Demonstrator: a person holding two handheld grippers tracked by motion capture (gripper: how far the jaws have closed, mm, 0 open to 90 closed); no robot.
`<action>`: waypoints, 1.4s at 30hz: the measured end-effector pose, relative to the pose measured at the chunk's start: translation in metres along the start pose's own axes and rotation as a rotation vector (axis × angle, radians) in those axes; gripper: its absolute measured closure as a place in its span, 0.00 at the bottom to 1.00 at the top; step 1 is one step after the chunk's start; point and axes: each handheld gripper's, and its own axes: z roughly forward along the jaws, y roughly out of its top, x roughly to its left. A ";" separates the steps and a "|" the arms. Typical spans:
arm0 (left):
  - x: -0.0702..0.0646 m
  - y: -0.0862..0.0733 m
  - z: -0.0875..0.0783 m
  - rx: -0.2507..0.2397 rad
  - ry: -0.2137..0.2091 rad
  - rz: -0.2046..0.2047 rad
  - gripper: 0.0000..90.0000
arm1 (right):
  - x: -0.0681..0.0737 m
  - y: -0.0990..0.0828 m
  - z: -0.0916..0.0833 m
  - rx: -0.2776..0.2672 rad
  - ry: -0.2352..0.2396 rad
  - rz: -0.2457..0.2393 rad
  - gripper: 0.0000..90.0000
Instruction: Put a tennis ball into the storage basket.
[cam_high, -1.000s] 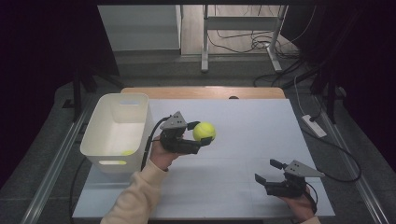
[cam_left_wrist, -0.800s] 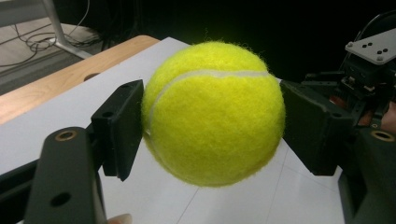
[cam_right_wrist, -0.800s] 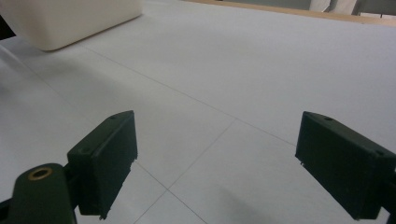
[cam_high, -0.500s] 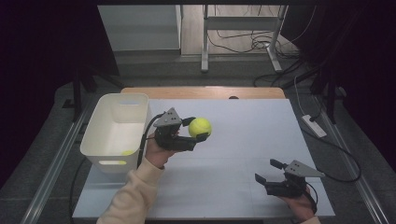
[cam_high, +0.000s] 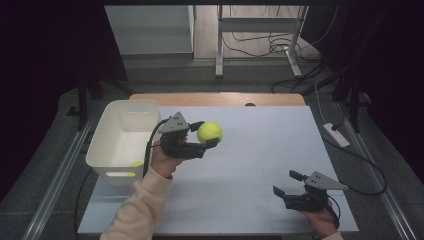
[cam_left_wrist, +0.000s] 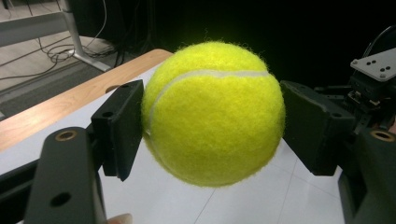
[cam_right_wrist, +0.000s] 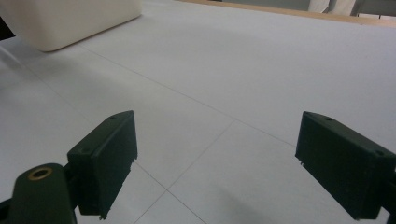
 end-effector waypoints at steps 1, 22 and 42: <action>0.000 0.000 0.000 -0.001 0.000 -0.001 0.30 | 0.000 0.000 0.000 0.000 0.000 0.000 0.14; 0.008 0.002 -0.015 -0.025 0.037 -0.008 0.30 | 0.000 0.000 0.000 0.000 0.000 -0.002 0.14; 0.017 0.002 -0.027 -0.037 0.077 -0.019 0.30 | 0.000 0.000 0.000 0.003 -0.001 -0.003 0.14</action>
